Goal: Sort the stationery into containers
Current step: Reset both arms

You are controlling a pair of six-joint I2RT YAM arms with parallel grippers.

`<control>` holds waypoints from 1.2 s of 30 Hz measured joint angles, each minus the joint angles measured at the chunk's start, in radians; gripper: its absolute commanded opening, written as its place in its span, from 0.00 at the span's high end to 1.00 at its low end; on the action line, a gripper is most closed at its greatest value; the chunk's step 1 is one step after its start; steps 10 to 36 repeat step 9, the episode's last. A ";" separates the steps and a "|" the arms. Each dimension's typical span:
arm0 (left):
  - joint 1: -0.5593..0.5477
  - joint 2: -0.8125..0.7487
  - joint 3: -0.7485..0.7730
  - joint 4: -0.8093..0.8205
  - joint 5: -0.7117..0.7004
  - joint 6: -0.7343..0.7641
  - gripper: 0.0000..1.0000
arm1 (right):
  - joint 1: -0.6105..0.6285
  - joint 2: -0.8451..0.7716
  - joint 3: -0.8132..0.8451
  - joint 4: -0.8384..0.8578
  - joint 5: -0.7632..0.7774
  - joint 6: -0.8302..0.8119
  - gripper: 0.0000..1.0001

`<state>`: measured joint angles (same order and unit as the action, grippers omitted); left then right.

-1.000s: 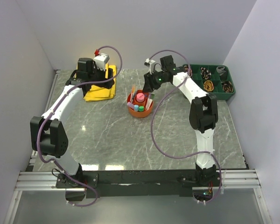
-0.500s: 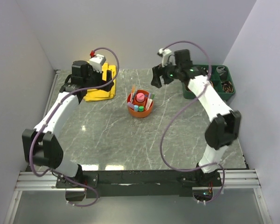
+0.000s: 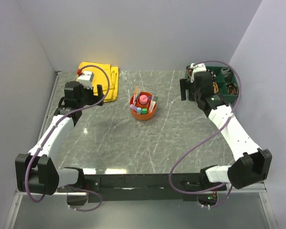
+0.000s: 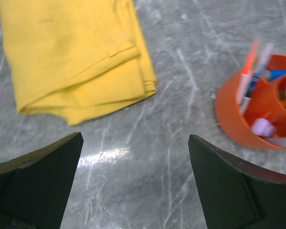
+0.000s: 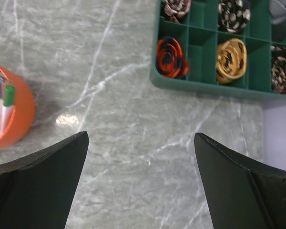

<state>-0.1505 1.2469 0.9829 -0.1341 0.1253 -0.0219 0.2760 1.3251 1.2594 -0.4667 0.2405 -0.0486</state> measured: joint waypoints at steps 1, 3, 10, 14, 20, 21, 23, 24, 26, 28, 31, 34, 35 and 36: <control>0.017 -0.003 -0.020 0.008 0.000 -0.013 0.01 | 0.000 -0.018 -0.020 -0.001 0.012 0.000 0.00; 0.068 -0.013 -0.076 0.033 -0.008 -0.050 0.01 | 0.000 -0.053 -0.046 -0.005 0.029 0.000 0.00; 0.101 -0.016 -0.136 0.082 -0.045 -0.095 0.01 | 0.000 -0.153 -0.097 0.013 0.050 0.008 0.00; 0.101 -0.016 -0.136 0.082 -0.045 -0.095 0.01 | 0.000 -0.153 -0.097 0.013 0.050 0.008 0.00; 0.101 -0.016 -0.136 0.082 -0.045 -0.095 0.01 | 0.000 -0.153 -0.097 0.013 0.050 0.008 0.00; 0.101 -0.016 -0.136 0.082 -0.045 -0.095 0.01 | 0.000 -0.153 -0.097 0.013 0.050 0.008 0.00; 0.101 -0.016 -0.136 0.082 -0.045 -0.095 0.01 | 0.000 -0.153 -0.097 0.013 0.050 0.008 0.00; 0.101 -0.016 -0.136 0.082 -0.045 -0.095 0.01 | 0.000 -0.153 -0.097 0.013 0.050 0.008 0.00; 0.101 -0.016 -0.136 0.082 -0.045 -0.095 0.01 | 0.000 -0.153 -0.097 0.013 0.050 0.008 0.00; 0.101 -0.016 -0.136 0.082 -0.045 -0.095 0.01 | 0.000 -0.153 -0.097 0.013 0.050 0.008 0.00; 0.101 -0.016 -0.136 0.082 -0.045 -0.095 0.01 | 0.000 -0.153 -0.097 0.013 0.050 0.008 0.00; 0.101 -0.016 -0.136 0.082 -0.045 -0.095 0.01 | 0.000 -0.153 -0.097 0.013 0.050 0.008 0.00; 0.101 -0.016 -0.136 0.082 -0.045 -0.095 0.01 | 0.000 -0.153 -0.097 0.013 0.050 0.008 0.00; 0.101 -0.016 -0.136 0.082 -0.045 -0.095 0.01 | 0.000 -0.153 -0.097 0.013 0.050 0.008 0.00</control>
